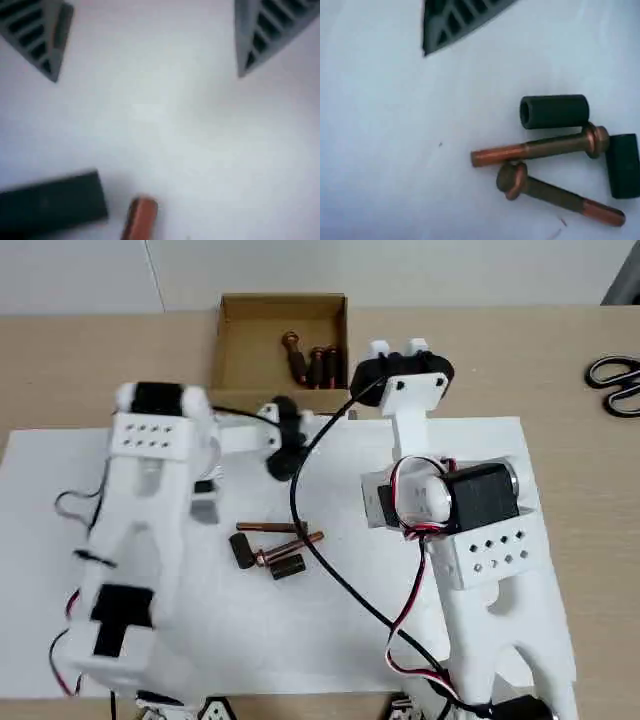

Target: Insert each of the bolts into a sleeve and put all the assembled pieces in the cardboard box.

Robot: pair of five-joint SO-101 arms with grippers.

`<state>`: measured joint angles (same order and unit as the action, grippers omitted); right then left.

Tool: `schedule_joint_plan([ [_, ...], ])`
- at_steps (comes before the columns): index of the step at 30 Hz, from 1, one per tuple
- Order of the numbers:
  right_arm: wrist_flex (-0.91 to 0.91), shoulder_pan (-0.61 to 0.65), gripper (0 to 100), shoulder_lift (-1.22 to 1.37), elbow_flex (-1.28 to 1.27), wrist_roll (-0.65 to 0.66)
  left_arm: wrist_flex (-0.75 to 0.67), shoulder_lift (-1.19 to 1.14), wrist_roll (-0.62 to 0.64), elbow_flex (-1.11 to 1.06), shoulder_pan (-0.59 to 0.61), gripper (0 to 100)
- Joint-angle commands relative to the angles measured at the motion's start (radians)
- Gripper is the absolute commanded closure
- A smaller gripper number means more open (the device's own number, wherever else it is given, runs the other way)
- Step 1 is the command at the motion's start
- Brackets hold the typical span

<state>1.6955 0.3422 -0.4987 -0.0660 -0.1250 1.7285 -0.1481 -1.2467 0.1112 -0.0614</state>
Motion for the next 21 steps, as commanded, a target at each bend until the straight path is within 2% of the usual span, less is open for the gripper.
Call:
schedule_joint_plan([
  [1, -0.016, -0.013, 63.0, -0.028, 0.0, -0.006, 0.023, -0.055, 0.055, 0.051, -0.069, 79],
  [7, -0.031, -0.013, 63.0, -0.022, -0.002, -0.006, 0.02, -0.14, 0.075, 0.048, -0.149, 79],
  [11, -0.031, -0.013, 63.0, -0.022, -0.002, -0.006, -0.061, -0.216, 0.137, 0.054, -0.172, 79],
  [16, -0.03, -0.015, 63.0, -0.022, -0.003, -0.005, -0.078, -0.264, 0.138, 0.056, -0.212, 79],
  [21, -0.03, -0.015, 63.0, -0.022, -0.003, -0.005, -0.155, -0.273, 0.138, 0.065, -0.212, 81],
])
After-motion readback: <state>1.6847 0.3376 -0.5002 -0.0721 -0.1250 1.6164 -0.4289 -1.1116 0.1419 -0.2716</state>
